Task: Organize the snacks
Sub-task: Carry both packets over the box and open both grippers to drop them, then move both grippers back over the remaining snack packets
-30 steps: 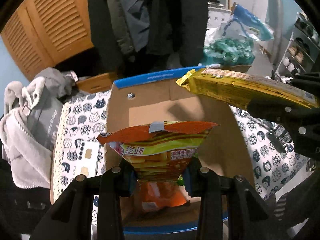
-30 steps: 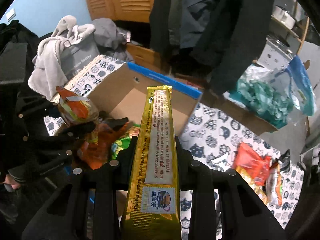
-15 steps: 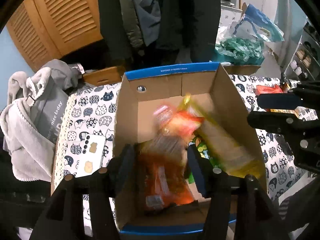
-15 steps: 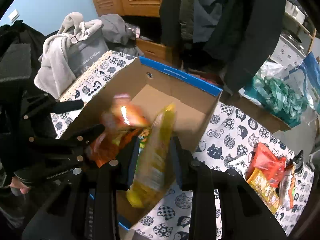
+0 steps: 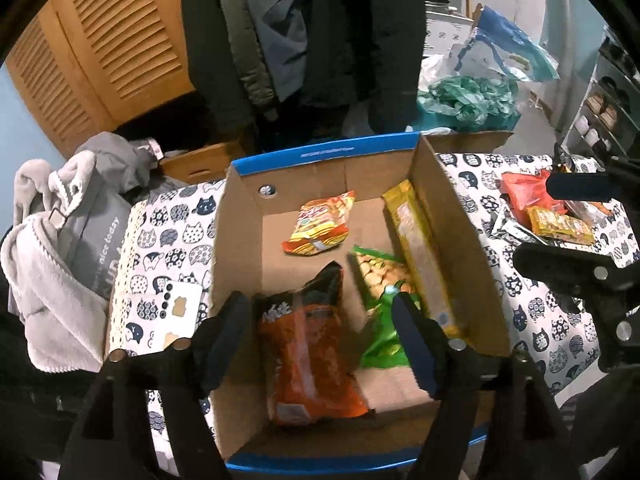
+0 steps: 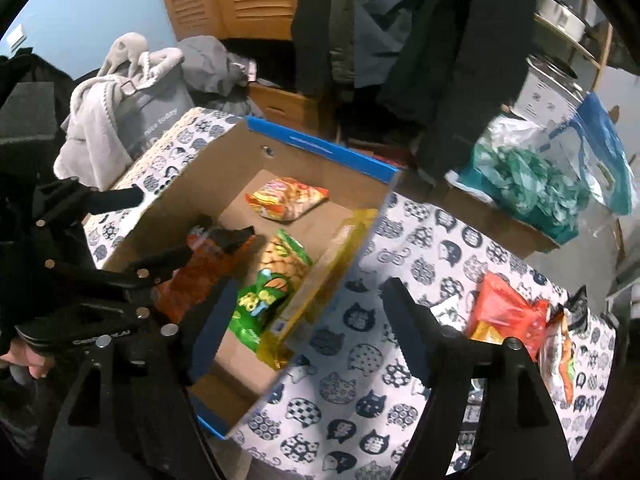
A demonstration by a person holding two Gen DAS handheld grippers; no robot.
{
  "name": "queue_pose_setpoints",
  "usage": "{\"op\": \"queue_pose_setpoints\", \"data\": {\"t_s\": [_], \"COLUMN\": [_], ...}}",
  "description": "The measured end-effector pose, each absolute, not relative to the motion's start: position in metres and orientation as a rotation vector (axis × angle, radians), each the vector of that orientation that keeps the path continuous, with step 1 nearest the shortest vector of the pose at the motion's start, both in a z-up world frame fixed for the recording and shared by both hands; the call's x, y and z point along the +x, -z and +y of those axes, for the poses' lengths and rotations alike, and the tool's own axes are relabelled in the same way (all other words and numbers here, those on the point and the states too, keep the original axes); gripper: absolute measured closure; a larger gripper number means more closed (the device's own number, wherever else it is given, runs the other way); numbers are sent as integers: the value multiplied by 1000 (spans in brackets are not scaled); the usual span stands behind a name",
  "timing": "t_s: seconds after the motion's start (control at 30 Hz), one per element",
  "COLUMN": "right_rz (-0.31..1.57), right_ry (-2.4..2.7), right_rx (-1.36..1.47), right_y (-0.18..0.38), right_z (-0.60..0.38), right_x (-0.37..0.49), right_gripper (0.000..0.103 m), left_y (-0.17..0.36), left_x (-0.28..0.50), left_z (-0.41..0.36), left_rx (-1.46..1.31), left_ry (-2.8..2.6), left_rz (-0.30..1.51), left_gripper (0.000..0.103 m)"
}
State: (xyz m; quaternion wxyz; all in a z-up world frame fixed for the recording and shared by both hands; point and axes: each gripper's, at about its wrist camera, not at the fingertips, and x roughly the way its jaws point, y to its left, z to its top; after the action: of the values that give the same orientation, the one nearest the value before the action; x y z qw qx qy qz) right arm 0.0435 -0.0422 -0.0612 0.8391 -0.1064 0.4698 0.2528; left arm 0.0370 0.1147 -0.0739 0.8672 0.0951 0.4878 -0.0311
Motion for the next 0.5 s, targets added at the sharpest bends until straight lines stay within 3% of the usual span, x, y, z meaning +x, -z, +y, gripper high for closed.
{"op": "queue_pose_setpoints", "data": {"t_s": [0.5], "right_rz": [1017], "right_ry": [-414], "right_rx": [-133], "right_y": [70], "right_z": [-130], "right_x": [45], "right_gripper": [27], "left_y": [67], "left_x": [41], "left_z": [53], "left_rx": [213], "left_ry": [151], "left_rz": [1039], "left_gripper": [25]}}
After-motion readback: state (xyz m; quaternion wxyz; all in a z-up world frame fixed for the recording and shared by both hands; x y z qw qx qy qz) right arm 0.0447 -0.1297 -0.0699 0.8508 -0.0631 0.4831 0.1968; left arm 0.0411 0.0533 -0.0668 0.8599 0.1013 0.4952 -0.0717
